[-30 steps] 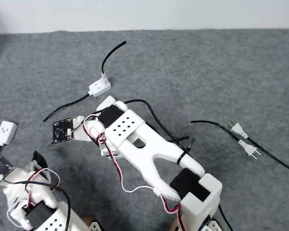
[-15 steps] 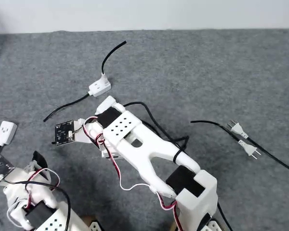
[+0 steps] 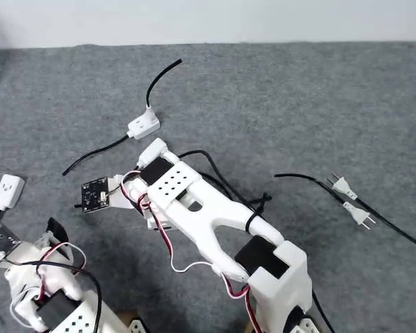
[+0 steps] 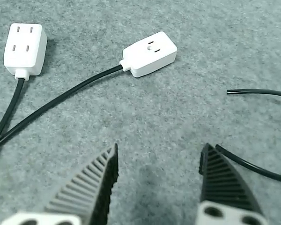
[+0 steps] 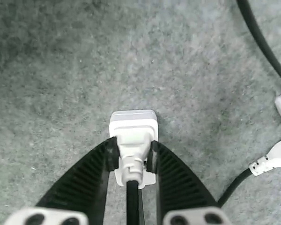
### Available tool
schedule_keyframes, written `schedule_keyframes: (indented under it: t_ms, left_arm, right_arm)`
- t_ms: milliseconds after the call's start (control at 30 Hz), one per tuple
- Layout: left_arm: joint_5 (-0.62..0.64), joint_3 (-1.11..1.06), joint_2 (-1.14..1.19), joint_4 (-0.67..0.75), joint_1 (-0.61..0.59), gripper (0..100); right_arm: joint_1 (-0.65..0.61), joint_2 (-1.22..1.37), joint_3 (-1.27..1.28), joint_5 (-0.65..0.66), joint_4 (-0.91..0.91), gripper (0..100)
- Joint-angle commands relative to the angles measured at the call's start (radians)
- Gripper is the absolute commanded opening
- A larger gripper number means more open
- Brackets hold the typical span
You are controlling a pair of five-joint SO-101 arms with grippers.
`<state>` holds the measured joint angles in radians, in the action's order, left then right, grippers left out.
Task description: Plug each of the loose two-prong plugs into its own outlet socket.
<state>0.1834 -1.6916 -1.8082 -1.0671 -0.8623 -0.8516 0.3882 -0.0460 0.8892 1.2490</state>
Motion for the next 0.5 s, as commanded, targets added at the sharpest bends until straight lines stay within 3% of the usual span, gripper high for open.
schedule_keyframes:
  t_ms: [0,300,367,467]
  left_arm:
    - [-0.008,0.008,-0.014,-0.006,0.009,27]
    - [-0.008,0.008,-0.014,-0.006,0.009,27]
    - [-0.008,0.008,-0.014,-0.006,0.009,27]
    - [-0.008,0.008,-0.014,-0.006,0.009,27]
  right_arm:
    - [0.007,0.064,0.003,0.009,-0.036,0.9]
    - [0.001,0.065,-0.002,0.005,0.022,1.7]
    - [-0.013,0.051,-0.043,0.005,0.096,7.0]
    - [-0.021,0.005,-0.133,0.005,0.203,23.6]
